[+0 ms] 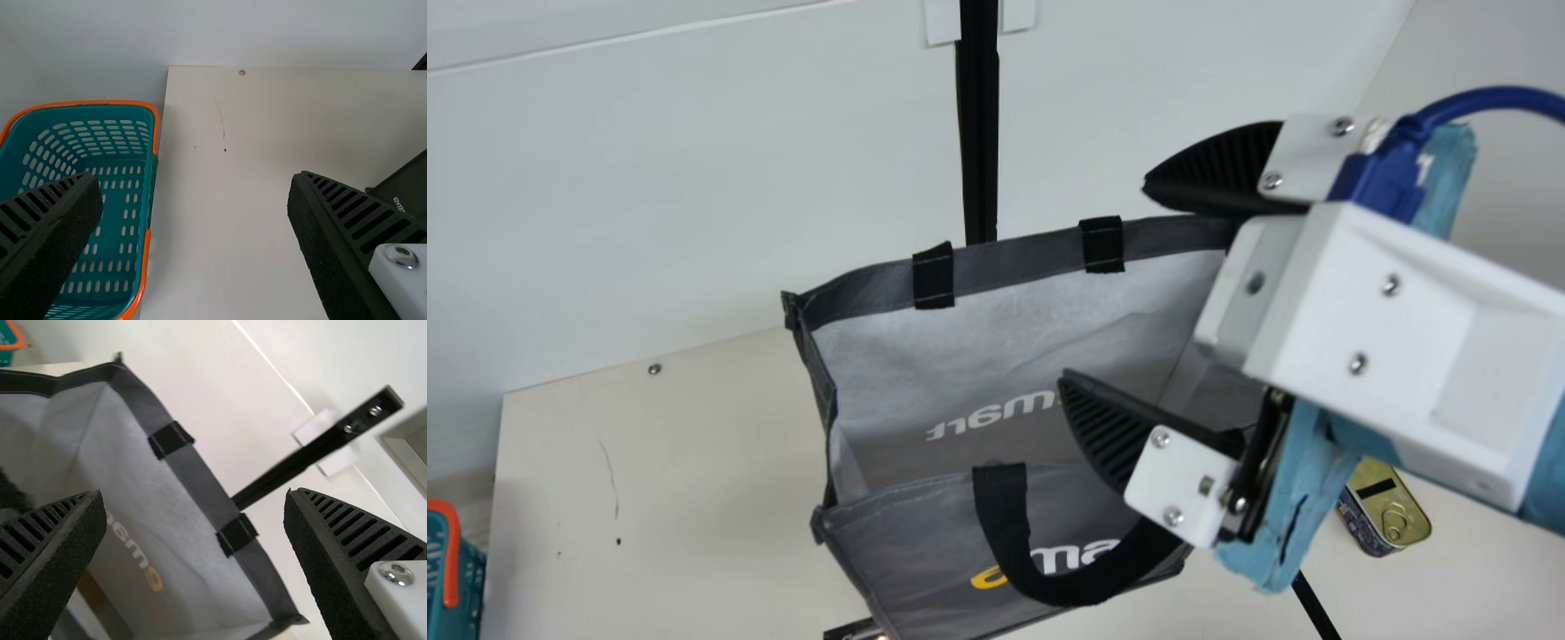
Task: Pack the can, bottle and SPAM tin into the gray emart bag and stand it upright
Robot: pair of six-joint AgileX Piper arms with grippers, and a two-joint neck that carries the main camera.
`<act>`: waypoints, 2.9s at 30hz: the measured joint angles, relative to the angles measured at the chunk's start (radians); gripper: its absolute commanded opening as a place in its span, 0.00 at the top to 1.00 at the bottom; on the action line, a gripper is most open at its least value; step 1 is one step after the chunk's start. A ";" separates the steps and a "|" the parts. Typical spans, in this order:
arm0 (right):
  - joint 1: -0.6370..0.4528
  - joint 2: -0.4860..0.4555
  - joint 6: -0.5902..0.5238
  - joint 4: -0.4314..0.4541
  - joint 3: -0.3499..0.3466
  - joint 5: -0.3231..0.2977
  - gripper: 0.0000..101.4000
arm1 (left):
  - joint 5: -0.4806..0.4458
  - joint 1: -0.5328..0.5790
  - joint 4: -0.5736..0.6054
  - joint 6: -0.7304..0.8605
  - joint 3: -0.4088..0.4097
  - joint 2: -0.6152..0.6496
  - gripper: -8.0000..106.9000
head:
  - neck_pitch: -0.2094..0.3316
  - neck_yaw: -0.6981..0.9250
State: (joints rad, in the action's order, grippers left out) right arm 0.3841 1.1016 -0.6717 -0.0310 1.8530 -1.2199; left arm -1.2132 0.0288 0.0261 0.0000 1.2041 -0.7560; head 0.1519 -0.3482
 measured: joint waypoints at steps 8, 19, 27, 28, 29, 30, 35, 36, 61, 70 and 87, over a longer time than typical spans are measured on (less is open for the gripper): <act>-0.108 0.017 0.005 -0.009 0.036 -0.001 0.06 | 0.000 0.000 0.000 0.000 0.000 0.000 0.15 | 0.000 0.002; -0.267 0.041 0.030 -0.033 0.062 0.000 0.06 | 0.000 0.000 0.000 0.000 0.000 0.000 0.15 | 0.000 0.000; -0.390 0.055 0.037 -0.043 0.065 0.000 0.06 | 0.000 0.000 0.000 0.000 0.000 0.000 0.15 | 0.000 0.002; -0.403 0.056 0.038 -0.044 0.065 0.000 0.06 | 0.000 0.000 0.000 0.000 0.000 0.000 0.15 | 0.000 0.002; -0.418 0.059 0.039 -0.046 0.065 0.000 0.06 | 0.000 0.000 0.000 0.000 0.000 0.000 0.15 | 0.000 0.000; -0.434 0.061 0.041 -0.049 0.065 0.000 0.06 | 0.000 0.000 0.000 0.000 0.000 0.000 0.15 | 0.000 0.002; -0.509 0.068 0.045 -0.062 0.064 -0.001 0.06 | 0.000 0.000 0.000 0.000 0.000 0.000 0.15 | 0.000 0.002; -0.524 0.072 0.045 -0.065 0.062 0.000 0.06 | 0.000 0.000 0.000 0.000 0.000 0.000 0.15 | 0.000 0.002; -0.798 0.108 0.029 -0.089 -0.052 0.001 0.06 | 0.000 0.000 0.000 0.000 0.000 0.000 0.15 | 0.000 0.000; -0.869 0.115 0.003 -0.090 -0.124 0.001 0.06 | 0.000 0.000 0.000 0.000 0.000 0.000 0.15 | 0.000 0.002; -0.939 0.103 -0.028 -0.086 -0.204 0.000 0.06 | 0.000 0.000 0.000 0.000 0.000 0.000 0.15 | 0.000 0.000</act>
State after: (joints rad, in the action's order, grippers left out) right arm -0.5553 1.2047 -0.6995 -0.1170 1.6492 -1.2200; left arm -1.2132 0.0288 0.0261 0.0000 1.2041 -0.7560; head 0.1519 -0.3482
